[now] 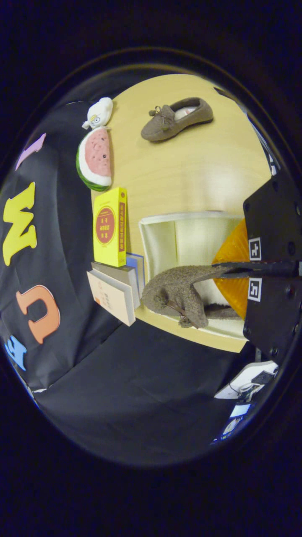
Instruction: Open the storage box then place both shoes into the box .Put the left shoe in first, then the right shoe, with the right side of both shoes facing outward in a uniform manner.
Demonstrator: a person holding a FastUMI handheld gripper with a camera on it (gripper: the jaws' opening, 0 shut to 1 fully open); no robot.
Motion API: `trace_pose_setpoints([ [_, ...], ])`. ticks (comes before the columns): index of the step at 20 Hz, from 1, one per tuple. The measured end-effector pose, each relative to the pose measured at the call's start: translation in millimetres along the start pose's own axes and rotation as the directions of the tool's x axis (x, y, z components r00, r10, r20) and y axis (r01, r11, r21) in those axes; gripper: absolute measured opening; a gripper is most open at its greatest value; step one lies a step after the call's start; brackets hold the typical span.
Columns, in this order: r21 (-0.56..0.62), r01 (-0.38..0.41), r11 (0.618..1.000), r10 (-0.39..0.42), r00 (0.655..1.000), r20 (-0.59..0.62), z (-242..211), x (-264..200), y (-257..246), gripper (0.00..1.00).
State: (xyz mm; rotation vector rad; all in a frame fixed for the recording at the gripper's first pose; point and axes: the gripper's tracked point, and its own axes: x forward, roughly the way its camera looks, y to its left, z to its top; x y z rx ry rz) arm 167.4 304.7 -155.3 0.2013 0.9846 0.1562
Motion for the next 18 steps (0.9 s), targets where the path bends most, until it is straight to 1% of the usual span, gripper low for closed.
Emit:
trace_pose_setpoints([
  [4, 0.041, 0.08, 0.996, -0.078, 0.996, -0.041, -22, 37, 5, 0.0],
  [8, 0.088, 0.132, 0.987, -0.124, 0.988, -0.088, -35, 63, 13, 0.0],
  [10, 0.076, 0.144, 0.987, -0.135, 0.984, -0.113, -41, 71, 18, 0.01],
  [13, 0.068, 0.14, 0.988, -0.126, 0.976, -0.179, -56, 84, 26, 0.02],
  [15, 0.03, 0.141, 0.99, -0.13, 0.965, -0.228, -64, 90, 27, 0.03],
  [18, 0.018, 0.137, 0.99, -0.129, 0.962, -0.239, -65, 89, 27, 0.03],
])
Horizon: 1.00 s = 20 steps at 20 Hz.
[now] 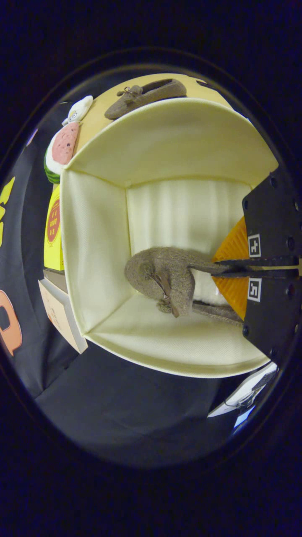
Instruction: Open the storage box then place both shoes into the box .Put the left shoe in first, then the right shoe, with the right side of both shoes facing outward in a uniform manner.
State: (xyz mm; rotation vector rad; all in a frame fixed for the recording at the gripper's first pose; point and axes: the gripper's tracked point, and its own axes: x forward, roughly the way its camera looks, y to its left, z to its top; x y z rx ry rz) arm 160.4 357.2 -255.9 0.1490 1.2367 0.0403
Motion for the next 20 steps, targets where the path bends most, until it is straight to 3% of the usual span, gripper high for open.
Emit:
trace_pose_setpoints([
  [5, -0.031, -0.064, 0.997, 0.064, 0.998, 0.001, -1, -9, 2, 0.18],
  [10, -0.095, -0.071, 0.993, 0.077, 0.995, 0.062, 8, -40, -5, 0.54],
  [11, -0.113, -0.072, 0.991, 0.081, 0.994, 0.077, 10, -50, -7, 0.57],
  [14, -0.161, -0.096, 0.982, 0.114, 0.988, 0.105, 12, -82, -10, 0.83],
  [20, -0.232, -0.099, 0.968, 0.151, 0.965, 0.215, 35, -153, -49, 0.95],
])
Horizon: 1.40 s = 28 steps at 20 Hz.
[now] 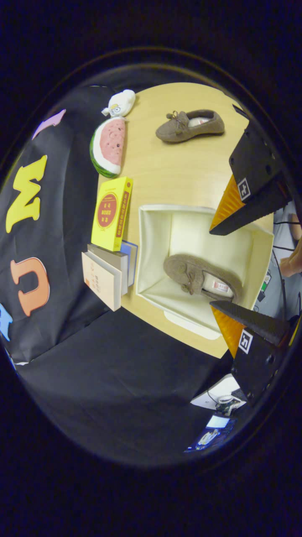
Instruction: Open the storage box then place both shoes into the box .Put the left shoe in first, then the right shoe, with the right side of both shoes facing outward in a uniform manner.
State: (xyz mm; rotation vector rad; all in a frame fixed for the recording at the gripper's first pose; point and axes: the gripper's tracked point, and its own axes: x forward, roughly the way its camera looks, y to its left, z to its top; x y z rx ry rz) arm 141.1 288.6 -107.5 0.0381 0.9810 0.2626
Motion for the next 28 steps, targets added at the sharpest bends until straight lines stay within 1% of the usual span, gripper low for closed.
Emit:
trace_pose_setpoints([
  [3, -0.008, 0.046, 0.999, -0.045, 0.998, 0.037, 6, -19, -45, 0.96],
  [5, -0.004, 0.078, 0.997, -0.078, 0.997, 0.026, 2, -25, -79, 0.96],
  [9, -0.011, 0.209, 0.978, -0.209, 0.977, 0.042, 1, -23, -164, 0.96],
  [10, -0.015, 0.222, 0.975, -0.221, 0.974, 0.038, -1, -21, -178, 0.96],
  [14, 0.018, 0.282, 0.959, -0.282, 0.959, -0.003, -13, -11, -240, 0.97],
  [17, 0.049, 0.344, 0.938, -0.343, 0.939, -0.029, -20, -8, -283, 0.96],
  [21, 0.124, 0.372, 0.92, -0.363, 0.927, -0.091, -36, 3, -331, 0.96],
  [23, 0.136, 0.416, 0.899, -0.404, 0.908, -0.11, -41, 7, -361, 0.95],
  [27, 0.112, 0.529, 0.841, -0.512, 0.845, -0.153, -49, 22, -416, 0.95],
  [28, 0.095, 0.533, 0.841, -0.514, 0.841, -0.167, -50, 27, -421, 0.92],
])
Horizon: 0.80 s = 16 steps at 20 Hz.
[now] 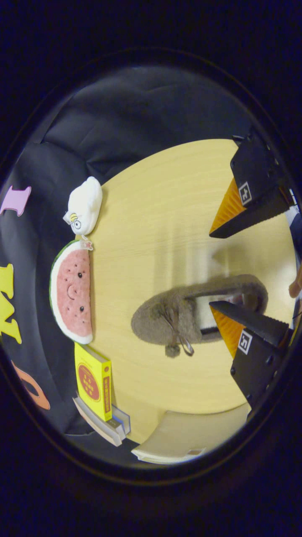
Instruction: Open the storage box then place both shoes into the box .Put the left shoe in first, then the right shoe, with the right side of both shoes facing outward in a uniform manner.
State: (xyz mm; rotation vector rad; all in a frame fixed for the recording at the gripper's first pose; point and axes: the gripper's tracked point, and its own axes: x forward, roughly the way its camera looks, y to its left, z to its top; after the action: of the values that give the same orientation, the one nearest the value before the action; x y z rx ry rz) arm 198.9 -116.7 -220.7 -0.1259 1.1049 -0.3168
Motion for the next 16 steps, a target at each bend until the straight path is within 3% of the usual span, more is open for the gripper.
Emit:
trace_pose_setpoints([
  [2, -0.019, -0.049, 0.999, 0.049, 0.998, -0.033, -4, 10, 11, 0.71],
  [4, -0.028, -0.05, 0.998, 0.049, 0.998, -0.042, -1, 17, 14, 0.45],
  [6, -0.025, -0.073, 0.997, 0.072, 0.997, -0.038, 2, 20, 21, 0.44],
  [8, 0.004, -0.115, 0.993, 0.115, 0.991, -0.064, 1, 15, 28, 0.12],
  [11, 0.096, -0.142, 0.985, 0.147, 0.988, -0.054, 2, 21, 29, 0.0],
  [13, 0.185, -0.184, 0.966, 0.198, 0.978, -0.061, -1, 19, 28, 0.0],
  [16, 0.372, -0.292, 0.881, 0.345, 0.935, -0.083, -7, 7, 41, 0.0],
])
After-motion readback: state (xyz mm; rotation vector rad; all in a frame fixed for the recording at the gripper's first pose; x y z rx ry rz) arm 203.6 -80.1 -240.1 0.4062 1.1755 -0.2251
